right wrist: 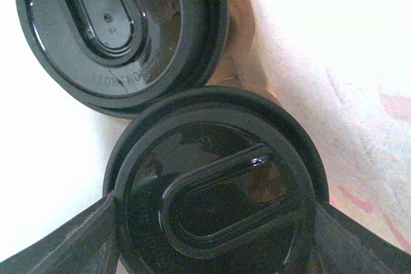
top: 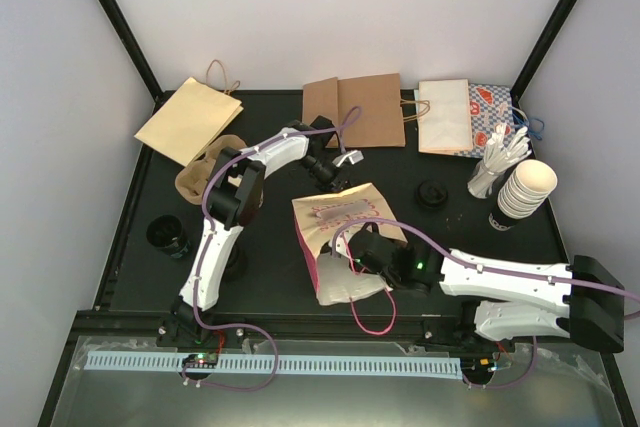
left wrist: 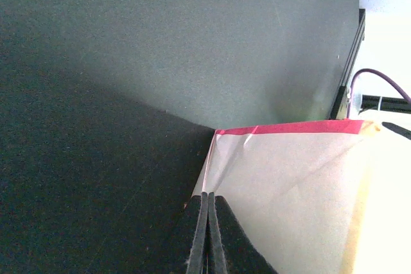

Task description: Pack the takeout coffee

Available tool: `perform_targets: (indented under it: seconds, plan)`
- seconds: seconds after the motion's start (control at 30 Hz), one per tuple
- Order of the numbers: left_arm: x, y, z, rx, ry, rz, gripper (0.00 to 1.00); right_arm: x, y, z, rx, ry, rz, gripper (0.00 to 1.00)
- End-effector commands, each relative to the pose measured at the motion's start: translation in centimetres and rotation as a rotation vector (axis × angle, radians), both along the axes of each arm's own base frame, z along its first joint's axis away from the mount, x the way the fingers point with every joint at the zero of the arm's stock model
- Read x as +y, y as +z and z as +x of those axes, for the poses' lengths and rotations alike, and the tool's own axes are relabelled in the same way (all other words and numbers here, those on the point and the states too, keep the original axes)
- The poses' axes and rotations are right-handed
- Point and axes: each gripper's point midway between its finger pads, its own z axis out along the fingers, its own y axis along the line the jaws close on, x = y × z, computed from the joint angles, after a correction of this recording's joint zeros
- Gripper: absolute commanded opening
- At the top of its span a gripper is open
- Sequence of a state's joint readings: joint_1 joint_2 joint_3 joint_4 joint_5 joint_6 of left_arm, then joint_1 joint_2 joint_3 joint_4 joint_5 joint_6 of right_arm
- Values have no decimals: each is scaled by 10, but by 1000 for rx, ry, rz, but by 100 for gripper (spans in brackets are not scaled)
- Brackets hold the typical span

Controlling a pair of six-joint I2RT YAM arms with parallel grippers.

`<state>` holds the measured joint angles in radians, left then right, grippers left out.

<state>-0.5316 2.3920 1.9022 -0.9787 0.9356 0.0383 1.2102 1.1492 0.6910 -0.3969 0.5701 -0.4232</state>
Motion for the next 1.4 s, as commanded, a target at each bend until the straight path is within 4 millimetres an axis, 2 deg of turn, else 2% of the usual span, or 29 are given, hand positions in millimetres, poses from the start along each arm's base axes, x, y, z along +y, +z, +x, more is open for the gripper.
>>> perform_targets:
  seconds: [0.0, 0.27, 0.6, 0.8, 1.07, 1.17, 1.37]
  plan:
    - [-10, 7, -15, 56, -34, -57, 1, 7, 26, 9, 0, -109, 160, 49]
    - [-8, 7, -21, 70, -31, -66, 2, -1, 22, 15, 0, -199, 162, 49]
    - [-8, 7, -28, 90, -35, -82, 2, 0, 1, 7, -13, -67, 79, 52]
    - [-6, 8, -33, 86, -38, -83, 1, -4, -20, -3, 24, 24, -34, 54]
    - [-7, 8, -35, 77, -43, -69, 2, -13, -21, -11, 42, 111, -171, 71]
    - [-7, 9, -35, 68, -43, -59, 1, -13, -18, -11, 43, 110, -171, 75]
    - [-6, 9, -37, 60, -45, -48, 2, -6, -9, -15, 55, 127, -113, 100]
